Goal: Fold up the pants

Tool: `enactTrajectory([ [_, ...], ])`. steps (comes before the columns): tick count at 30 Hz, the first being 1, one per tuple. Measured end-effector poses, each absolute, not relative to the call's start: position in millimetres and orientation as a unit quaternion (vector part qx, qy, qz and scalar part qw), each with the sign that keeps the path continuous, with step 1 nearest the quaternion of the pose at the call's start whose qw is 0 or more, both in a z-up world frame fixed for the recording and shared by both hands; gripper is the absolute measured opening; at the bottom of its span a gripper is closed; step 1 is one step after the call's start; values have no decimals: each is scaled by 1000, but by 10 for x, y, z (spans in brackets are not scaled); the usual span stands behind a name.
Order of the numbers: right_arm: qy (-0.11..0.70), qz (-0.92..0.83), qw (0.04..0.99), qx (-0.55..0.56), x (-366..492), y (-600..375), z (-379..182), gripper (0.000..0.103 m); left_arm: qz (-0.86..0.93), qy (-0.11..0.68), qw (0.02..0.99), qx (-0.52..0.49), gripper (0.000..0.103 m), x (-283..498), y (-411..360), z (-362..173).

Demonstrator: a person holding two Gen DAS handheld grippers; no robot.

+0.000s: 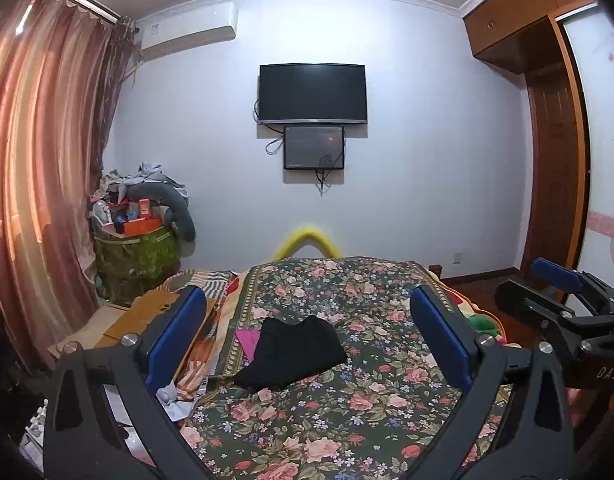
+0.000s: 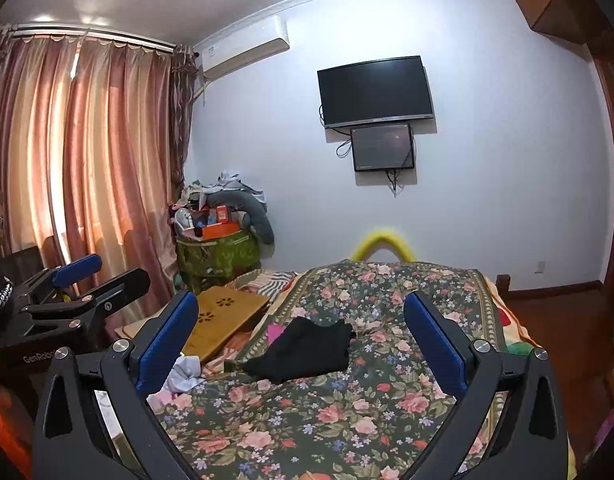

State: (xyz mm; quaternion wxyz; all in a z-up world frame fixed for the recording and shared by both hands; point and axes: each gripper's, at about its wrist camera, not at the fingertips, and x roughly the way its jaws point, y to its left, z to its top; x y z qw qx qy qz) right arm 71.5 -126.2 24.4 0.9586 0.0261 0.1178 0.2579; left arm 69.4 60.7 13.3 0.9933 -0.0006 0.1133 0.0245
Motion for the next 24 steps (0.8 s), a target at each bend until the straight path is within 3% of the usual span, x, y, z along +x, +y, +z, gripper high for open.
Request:
enactTrajectory([
  [24,130,253,958,24,741,-1206,202,102,9,129,991,-20,103,783,688,57],
])
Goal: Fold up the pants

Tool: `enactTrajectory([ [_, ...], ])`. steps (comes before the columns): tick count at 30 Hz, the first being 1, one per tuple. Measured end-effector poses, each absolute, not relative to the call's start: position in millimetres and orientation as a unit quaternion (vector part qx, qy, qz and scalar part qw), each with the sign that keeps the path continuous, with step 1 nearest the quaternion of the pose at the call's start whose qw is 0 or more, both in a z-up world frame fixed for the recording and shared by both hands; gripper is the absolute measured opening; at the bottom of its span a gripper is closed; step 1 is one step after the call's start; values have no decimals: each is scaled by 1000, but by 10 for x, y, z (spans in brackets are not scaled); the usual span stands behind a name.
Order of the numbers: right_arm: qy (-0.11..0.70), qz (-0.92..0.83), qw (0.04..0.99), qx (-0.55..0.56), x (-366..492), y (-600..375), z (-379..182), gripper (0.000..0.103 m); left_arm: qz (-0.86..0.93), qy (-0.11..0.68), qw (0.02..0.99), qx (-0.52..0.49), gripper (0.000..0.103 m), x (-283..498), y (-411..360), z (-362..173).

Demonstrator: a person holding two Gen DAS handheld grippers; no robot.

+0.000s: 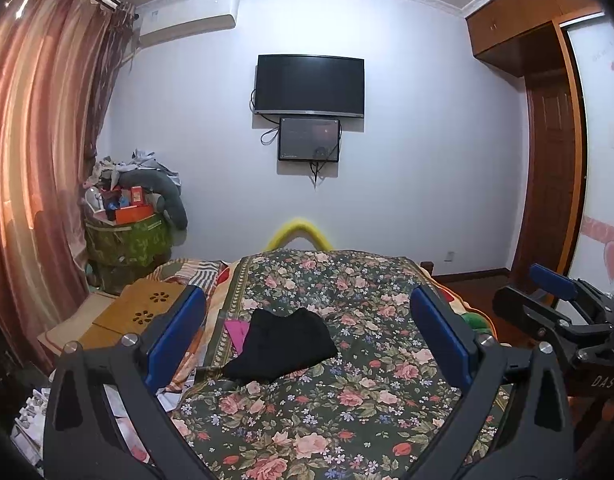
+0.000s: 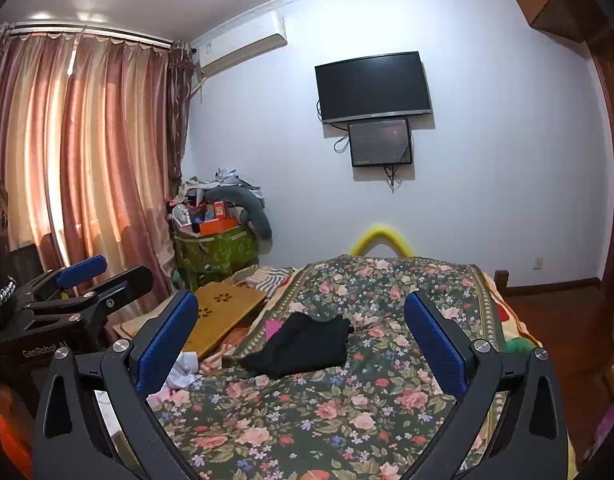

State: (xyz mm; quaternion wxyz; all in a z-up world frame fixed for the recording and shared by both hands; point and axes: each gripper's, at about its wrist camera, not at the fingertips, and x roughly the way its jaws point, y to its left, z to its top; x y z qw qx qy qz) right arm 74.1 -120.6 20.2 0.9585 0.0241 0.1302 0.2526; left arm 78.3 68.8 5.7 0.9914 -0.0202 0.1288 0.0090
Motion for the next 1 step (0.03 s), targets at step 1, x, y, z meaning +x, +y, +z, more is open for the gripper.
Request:
enactTrajectory([
  [1,131,252,958,23,746,-1200,197,102,9,130,991,-21,103,788,695,47],
])
